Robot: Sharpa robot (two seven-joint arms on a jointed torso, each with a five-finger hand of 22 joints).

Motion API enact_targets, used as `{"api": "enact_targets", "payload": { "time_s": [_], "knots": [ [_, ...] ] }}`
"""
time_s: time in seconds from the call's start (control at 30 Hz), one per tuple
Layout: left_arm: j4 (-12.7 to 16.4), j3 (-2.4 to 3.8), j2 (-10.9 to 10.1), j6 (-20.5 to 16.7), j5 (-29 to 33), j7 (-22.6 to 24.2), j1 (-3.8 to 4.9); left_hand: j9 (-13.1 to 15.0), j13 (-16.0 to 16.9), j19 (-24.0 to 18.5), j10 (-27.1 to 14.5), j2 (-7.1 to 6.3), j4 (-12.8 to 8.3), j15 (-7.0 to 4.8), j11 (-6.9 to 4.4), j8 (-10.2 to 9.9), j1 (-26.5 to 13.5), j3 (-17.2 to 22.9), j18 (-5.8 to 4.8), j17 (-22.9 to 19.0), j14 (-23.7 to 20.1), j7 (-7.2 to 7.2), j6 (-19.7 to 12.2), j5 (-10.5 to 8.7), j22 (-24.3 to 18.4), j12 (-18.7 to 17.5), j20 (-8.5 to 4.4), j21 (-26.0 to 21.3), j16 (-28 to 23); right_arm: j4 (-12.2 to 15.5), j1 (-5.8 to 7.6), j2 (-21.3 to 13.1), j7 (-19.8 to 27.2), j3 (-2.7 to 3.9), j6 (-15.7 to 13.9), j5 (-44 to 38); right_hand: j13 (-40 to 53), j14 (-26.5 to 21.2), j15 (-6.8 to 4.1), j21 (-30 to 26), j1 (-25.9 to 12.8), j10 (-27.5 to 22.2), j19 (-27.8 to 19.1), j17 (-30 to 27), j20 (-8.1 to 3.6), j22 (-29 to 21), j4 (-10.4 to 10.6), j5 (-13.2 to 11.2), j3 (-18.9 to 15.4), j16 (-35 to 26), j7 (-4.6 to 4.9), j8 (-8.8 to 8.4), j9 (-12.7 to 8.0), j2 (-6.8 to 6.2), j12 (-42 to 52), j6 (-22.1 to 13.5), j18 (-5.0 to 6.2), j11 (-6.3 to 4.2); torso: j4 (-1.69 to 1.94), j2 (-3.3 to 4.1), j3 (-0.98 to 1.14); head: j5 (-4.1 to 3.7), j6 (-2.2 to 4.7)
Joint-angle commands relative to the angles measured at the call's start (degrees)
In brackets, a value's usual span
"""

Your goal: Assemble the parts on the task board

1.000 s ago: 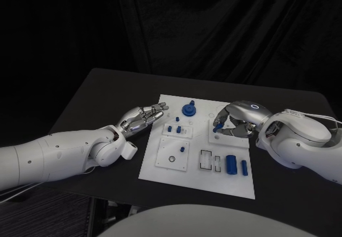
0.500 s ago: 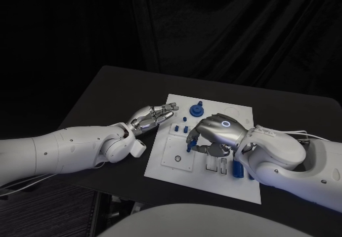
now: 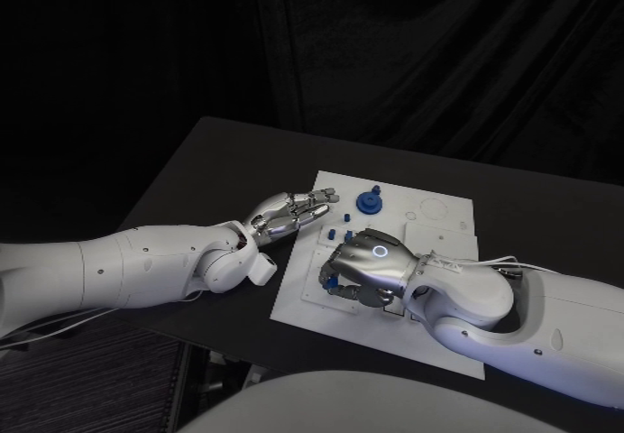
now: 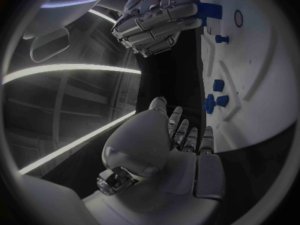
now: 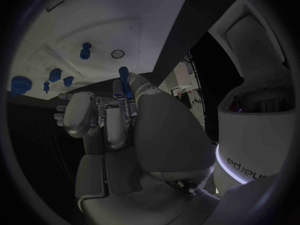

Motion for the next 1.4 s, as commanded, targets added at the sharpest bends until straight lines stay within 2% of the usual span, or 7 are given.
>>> {"api": "enact_targets", "payload": {
  "time_s": [0.03,0.23,0.37,0.5,1.13,1.23,1.4],
  "knots": [
    [0.18,0.06,0.04,1.09,0.01,6.82,-0.07,-0.08,-0.04,0.18,-0.48,-0.42,0.11,0.31,0.15,-0.07,-0.06,-0.02,1.19,-0.09,-0.02,-0.03,-0.5,0.12,0.09,-0.25,0.47,0.11,-0.21,-0.44,-0.27,0.46,0.13,0.04,3.01,-3.08,0.18,0.06,-0.08,-0.19,0.6,1.05,-0.15,0.04,-0.11,8.58,-0.5,0.39,0.02,-0.2,-0.06,0.56,7.46,0.09,-0.18,0.06,-0.92,-0.39,0.33,0.09,-0.05,-0.07,0.0],
    [0.45,0.06,-0.14,1.2,0.01,6.79,-0.07,-0.08,-0.04,0.19,-0.51,-0.65,0.13,0.33,0.18,-0.08,-0.23,-0.19,1.27,-0.09,-0.02,0.0,-0.52,0.11,0.08,-0.26,0.57,0.11,-0.21,-1.0,-0.38,0.77,-0.4,0.04,4.64,-3.3,0.3,0.11,-0.13,0.11,0.74,1.45,-0.08,0.22,-0.13,8.66,-0.76,0.84,0.2,-0.09,-0.03,0.37,7.6,-0.07,-0.25,0.05,-0.96,-0.42,0.31,0.13,-0.09,-0.14,0.0],
    [0.44,0.06,-0.13,1.26,0.01,6.72,-0.07,-0.09,-0.05,0.18,-0.56,-0.73,0.14,0.34,0.19,-0.09,-0.3,-0.25,1.31,-0.09,-0.02,0.01,-0.65,0.13,0.06,-0.33,0.61,0.11,-0.21,-1.23,-0.5,0.96,-0.49,0.03,5.06,-3.34,0.32,0.12,-0.12,0.08,0.75,1.49,-0.1,0.28,-0.13,8.65,-0.78,0.87,0.22,-0.05,-0.02,0.32,7.61,-0.09,-0.26,0.0,-0.96,-0.42,0.51,0.15,-0.17,-0.5,0.0],
    [0.37,0.06,-0.01,1.37,0.01,6.61,-0.07,-0.1,-0.06,0.19,-0.59,-0.7,0.15,0.36,0.21,-0.1,-0.33,-0.25,1.32,-0.09,-0.02,0.01,-0.69,0.19,0.07,-0.35,0.64,0.11,-0.21,-1.67,-0.7,1.25,-0.49,0.03,5.41,-3.36,0.35,0.1,-0.13,0.12,0.77,1.58,-0.09,0.23,-0.13,8.67,-0.82,0.9,0.26,-0.09,0.0,0.27,7.63,-0.09,-0.25,-0.03,-0.96,-0.44,0.26,0.13,-0.08,-0.34,0.0],
    [0.05,0.06,0.19,1.56,0.01,5.91,-0.07,-0.13,-0.08,0.2,-0.73,-0.27,0.08,0.51,0.31,-0.17,-0.28,0.0,1.42,-0.09,-0.02,0.08,-1.0,0.37,0.08,-0.47,0.86,0.11,-0.21,-1.96,-0.92,0.8,-1.12,0.03,4.93,-3.38,0.5,0.1,-0.15,0.03,0.41,1.93,-0.16,0.28,-0.13,8.64,-0.72,0.92,0.31,-0.07,-0.03,0.33,7.9,0.01,-0.32,0.4,-0.94,-0.47,0.32,0.08,0.01,-0.22,0.0],
    [-0.03,0.06,0.25,1.53,0.01,5.74,-0.07,-0.15,-0.08,0.2,-0.77,-0.17,0.05,0.56,0.34,-0.2,-0.25,0.07,1.43,-0.09,-0.02,0.1,-1.15,0.38,0.08,-0.49,0.91,0.11,-0.21,-2.0,-0.93,0.71,-1.35,0.03,4.92,-3.38,0.52,0.1,-0.15,-0.01,0.28,1.96,-0.18,0.29,-0.14,8.63,-0.66,0.98,0.32,-0.07,-0.05,0.34,7.97,0.05,-0.36,0.47,-0.93,-0.48,0.24,0.1,0.0,-0.18,0.0],
    [-0.21,0.06,0.36,1.5,0.01,5.45,-0.07,-0.18,-0.09,0.21,-0.87,0.09,0.0,0.66,0.42,-0.26,-0.11,0.28,1.47,-0.09,-0.02,0.18,-1.44,0.41,0.09,-0.57,1.03,0.12,-0.21,-2.02,-0.93,0.57,-1.7,0.03,5.21,-3.38,0.53,0.09,-0.15,-0.06,0.21,1.97,-0.2,0.24,-0.14,8.62,-0.63,1.02,0.32,-0.1,-0.06,0.34,8.01,0.07,-0.39,0.51,-0.92,-0.48,0.4,0.08,-0.07,-0.28,0.0]
  ]
}}
